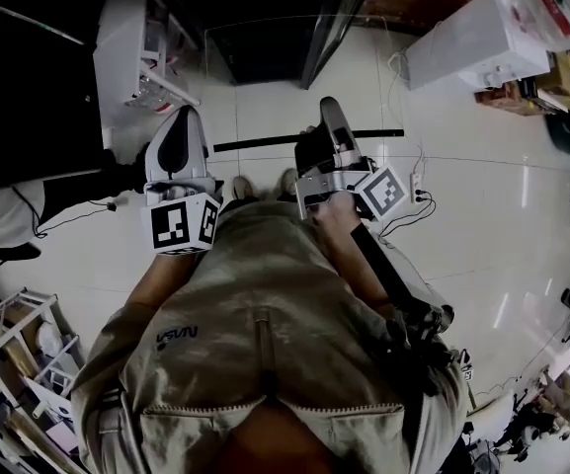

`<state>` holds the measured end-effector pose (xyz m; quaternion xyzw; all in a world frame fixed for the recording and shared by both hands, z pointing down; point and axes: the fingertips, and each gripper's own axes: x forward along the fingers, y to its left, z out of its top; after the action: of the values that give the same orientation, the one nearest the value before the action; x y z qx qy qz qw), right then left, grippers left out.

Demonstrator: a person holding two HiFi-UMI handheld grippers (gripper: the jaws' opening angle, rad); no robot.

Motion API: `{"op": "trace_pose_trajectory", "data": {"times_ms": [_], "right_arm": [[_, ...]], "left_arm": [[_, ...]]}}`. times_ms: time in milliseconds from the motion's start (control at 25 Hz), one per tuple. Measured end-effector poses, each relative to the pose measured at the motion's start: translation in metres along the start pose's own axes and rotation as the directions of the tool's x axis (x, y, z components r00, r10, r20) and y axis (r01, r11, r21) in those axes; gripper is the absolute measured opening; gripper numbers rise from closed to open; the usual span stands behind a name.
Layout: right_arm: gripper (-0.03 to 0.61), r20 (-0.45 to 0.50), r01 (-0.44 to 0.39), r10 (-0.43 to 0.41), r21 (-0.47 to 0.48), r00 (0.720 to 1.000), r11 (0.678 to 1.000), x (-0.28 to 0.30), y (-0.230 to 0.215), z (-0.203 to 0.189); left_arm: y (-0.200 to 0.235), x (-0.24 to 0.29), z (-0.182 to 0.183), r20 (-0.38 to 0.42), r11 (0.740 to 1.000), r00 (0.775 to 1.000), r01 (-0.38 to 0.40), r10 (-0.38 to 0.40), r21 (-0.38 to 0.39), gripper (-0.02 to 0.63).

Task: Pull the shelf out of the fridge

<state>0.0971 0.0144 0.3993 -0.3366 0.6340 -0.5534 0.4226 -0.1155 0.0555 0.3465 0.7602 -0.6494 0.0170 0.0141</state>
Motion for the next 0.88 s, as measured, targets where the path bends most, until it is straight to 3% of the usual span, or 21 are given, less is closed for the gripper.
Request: {"op": "trace_pose_trajectory", "data": {"times_ms": [520,880], "right_arm": [[0.015,0.071,-0.002,0.001,0.014,0.997,1.0,-0.017,0.01,-0.029],[0.015,0.097,0.015,-0.016,0.009,0.995,1.0,-0.023,0.009,-0.033]], "left_arm": [[0.043,-0.024,-0.015,-0.036,1.0,0.999,0.005,-0.006,-0.015,0.006],[0.048,-0.021,-0.03,-0.063,1.0,0.998,0.019,-0.02,-0.013,0.006]]}}
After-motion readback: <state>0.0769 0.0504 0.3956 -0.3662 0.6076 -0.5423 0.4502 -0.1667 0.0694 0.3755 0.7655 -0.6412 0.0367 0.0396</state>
